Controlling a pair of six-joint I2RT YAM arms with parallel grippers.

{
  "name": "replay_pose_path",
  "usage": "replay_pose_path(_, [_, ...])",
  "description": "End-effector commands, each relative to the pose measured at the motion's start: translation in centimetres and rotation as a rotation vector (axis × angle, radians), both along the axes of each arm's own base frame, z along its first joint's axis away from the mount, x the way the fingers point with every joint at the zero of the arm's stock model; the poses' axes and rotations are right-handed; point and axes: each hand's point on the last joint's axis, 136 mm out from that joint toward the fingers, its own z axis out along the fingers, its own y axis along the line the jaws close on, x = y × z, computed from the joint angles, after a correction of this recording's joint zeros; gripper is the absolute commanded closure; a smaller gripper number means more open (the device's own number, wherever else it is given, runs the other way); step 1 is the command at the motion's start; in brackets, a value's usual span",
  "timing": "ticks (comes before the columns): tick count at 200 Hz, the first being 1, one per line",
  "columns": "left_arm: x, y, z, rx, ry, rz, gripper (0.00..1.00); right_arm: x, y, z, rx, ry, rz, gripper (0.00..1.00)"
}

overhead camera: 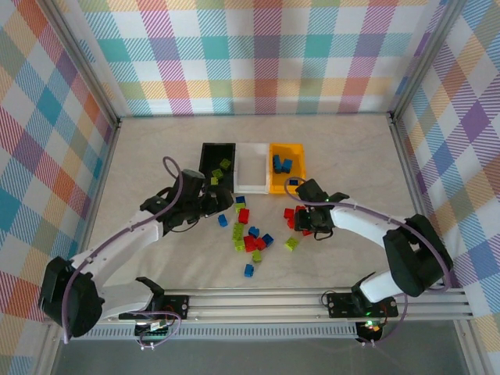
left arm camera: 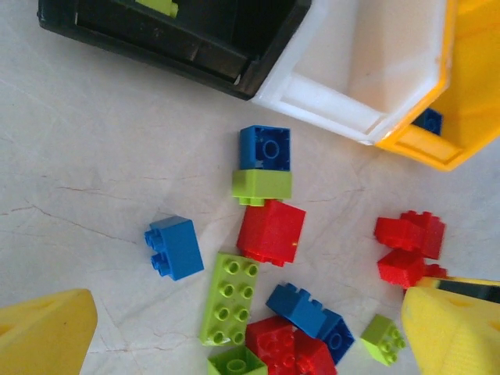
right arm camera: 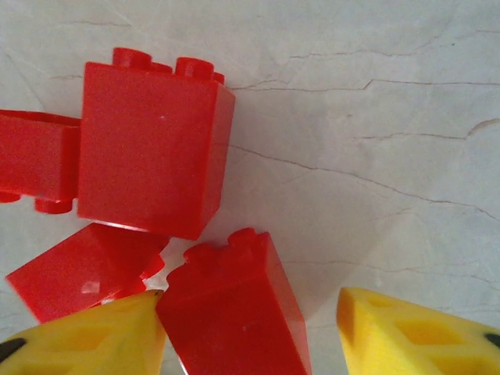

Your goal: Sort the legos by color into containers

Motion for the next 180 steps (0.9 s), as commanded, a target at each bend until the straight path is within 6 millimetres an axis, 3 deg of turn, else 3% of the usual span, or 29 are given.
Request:
replay_pose_path(1, [0.3, 0.4, 1.7, -0.064, -0.048, 0.049, 0.00, 0.4, 0.0, -0.9, -0.007, -0.002, -0.004, 0.46])
replay_pose_path(56, [-1.0, 2.2, 1.7, -0.087, -0.028, 0.099, 0.00, -0.1, 0.1, -0.8, 0.010, 0.000, 0.005, 0.72])
replay_pose_path(79, [-1.4, 2.7, 2.5, -0.114, -0.081, 0.117, 0.00, -0.2, 0.2, 1.6, 0.046, -0.053, 0.029, 0.79])
replay_pose_path(102, [-1.7, 3.9, 4.4, -0.153, -0.192, 0.148, 0.00, 0.4, 2.2, 5.5, 0.146, -0.129, 0.093, 0.83])
replay_pose_path(116, [-2.1, 4.1, 5.8, -0.191, -0.254, 0.143, 0.00, 1.4, 3.9, 7.8, 0.196, -0.172, 0.129, 0.88])
replay_pose_path(139, [-2.5, 5.6, 5.6, -0.218, -0.230, 0.226, 0.00, 3.9, 7.0, 10.2, 0.248, -0.212, 0.174, 0.96])
replay_pose_path(166, [-2.6, 4.4, 4.9, -0.337, -0.199, 0.171, 0.00, 8.1, 10.4, 11.5, 0.274, -0.242, 0.186, 0.93])
replay_pose_path(180, [-2.1, 3.8, 5.6, -0.400, -0.238, 0.136, 0.00, 10.3, 12.2, 11.9, 0.284, -0.250, 0.194, 0.92])
